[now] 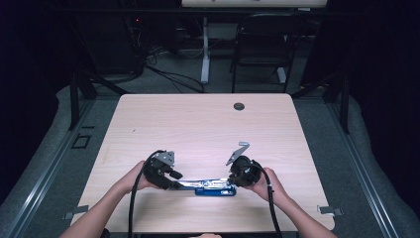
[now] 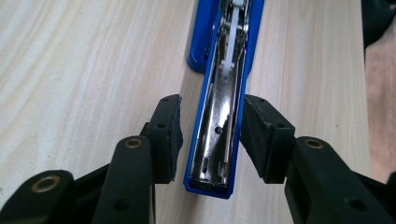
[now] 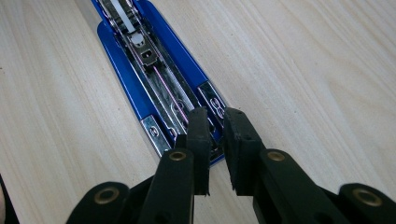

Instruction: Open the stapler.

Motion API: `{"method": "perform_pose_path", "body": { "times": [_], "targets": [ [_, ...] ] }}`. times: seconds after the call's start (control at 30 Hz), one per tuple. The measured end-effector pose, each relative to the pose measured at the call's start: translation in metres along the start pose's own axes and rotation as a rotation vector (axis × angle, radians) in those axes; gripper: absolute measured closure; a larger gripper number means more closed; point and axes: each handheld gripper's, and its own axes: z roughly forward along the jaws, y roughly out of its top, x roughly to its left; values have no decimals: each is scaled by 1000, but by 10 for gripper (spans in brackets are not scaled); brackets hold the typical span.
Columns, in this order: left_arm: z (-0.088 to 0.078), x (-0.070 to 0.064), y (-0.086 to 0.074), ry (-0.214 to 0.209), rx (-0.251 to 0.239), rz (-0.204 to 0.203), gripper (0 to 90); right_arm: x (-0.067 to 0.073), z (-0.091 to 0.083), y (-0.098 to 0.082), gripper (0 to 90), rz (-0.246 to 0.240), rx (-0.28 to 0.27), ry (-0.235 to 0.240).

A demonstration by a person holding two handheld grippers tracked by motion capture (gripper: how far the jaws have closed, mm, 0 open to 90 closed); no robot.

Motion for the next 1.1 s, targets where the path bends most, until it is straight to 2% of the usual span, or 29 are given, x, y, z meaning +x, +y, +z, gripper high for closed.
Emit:
{"method": "perform_pose_path", "body": {
  "times": [0.1,0.17,0.27,0.47,0.5,0.57,0.7,0.8,0.9,0.97,1.03,1.1],
  "targets": [
    [5,-3,1,18,43,22,593,0,0,0,814,0,0,0],
    [6,-4,2,17,43,35,611,0,0,0,811,4,-3,2],
    [6,-4,1,14,42,33,616,-1,-1,0,810,-3,5,3],
    [6,-4,1,20,42,37,615,-6,-8,0,708,10,-31,-1],
    [6,-4,1,21,40,37,615,-7,-10,0,683,9,-38,-7],
    [6,-4,1,18,39,37,615,-10,-14,0,566,8,-41,-35],
    [6,-4,1,19,36,39,615,-16,-16,-1,374,38,-36,-60],
    [6,-4,1,20,37,45,615,-23,-17,-3,273,45,-27,-71],
    [6,-4,1,31,46,47,615,-31,-16,-5,162,47,12,-87],
    [6,-4,1,33,48,47,615,-38,-17,-7,120,57,28,-95],
    [7,-4,1,17,32,43,615,-42,-19,-8,51,58,5,-110],
    [7,-4,1,18,35,45,615,-47,-21,-9,43,37,-30,-123]
  ]
}}
